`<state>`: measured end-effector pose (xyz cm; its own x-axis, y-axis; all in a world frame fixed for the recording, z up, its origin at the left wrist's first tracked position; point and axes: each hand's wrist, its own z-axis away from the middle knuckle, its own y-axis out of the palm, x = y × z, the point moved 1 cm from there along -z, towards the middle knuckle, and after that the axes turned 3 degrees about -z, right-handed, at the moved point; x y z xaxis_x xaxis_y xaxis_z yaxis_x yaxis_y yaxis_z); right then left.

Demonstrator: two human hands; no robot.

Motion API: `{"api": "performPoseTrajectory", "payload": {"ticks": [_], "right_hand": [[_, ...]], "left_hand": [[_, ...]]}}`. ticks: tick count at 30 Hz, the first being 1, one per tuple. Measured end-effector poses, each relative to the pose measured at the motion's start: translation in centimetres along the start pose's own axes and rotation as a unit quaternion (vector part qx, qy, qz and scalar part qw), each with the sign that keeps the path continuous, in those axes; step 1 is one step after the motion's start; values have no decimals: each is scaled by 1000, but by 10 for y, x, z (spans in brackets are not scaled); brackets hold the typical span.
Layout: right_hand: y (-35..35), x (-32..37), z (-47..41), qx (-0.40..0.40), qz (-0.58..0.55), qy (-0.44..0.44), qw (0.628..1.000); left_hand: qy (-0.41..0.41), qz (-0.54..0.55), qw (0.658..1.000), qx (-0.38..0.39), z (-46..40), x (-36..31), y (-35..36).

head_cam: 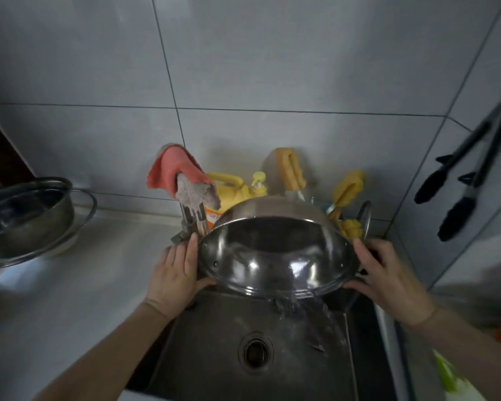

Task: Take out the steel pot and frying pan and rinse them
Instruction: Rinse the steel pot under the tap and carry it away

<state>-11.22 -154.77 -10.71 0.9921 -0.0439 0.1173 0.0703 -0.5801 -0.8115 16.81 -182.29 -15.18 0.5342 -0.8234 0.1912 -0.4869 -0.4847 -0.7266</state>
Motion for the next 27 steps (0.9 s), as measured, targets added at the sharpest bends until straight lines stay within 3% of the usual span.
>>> {"api": "performPoseTrajectory", "payload": {"ticks": [4, 8, 12, 15, 18, 22, 27], "right_hand": [[-26, 4, -1, -27, 21, -9, 999], [-41, 4, 1, -14, 23, -1, 1000], [-39, -1, 1, 61, -2, 53, 997], [-24, -20, 4, 160, -46, 109, 980], [2, -37, 9, 278, -130, 141, 941], [34, -44, 3, 344, -219, 149, 901], [80, -51, -10, 396, -267, 156, 864]], "left_hand": [[16, -19, 999, -40, -19, -4, -18], [19, 1, 1000, -17, -26, -9, -26], [17, 56, 990, 127, -22, -18, -16], [9, 98, 965, 244, -11, -27, 1], [-11, 197, 905, 376, 4, -35, 21], [4, 299, 845, 443, 13, -25, 39], [35, 332, 787, 518, 8, 2, 40]]}}
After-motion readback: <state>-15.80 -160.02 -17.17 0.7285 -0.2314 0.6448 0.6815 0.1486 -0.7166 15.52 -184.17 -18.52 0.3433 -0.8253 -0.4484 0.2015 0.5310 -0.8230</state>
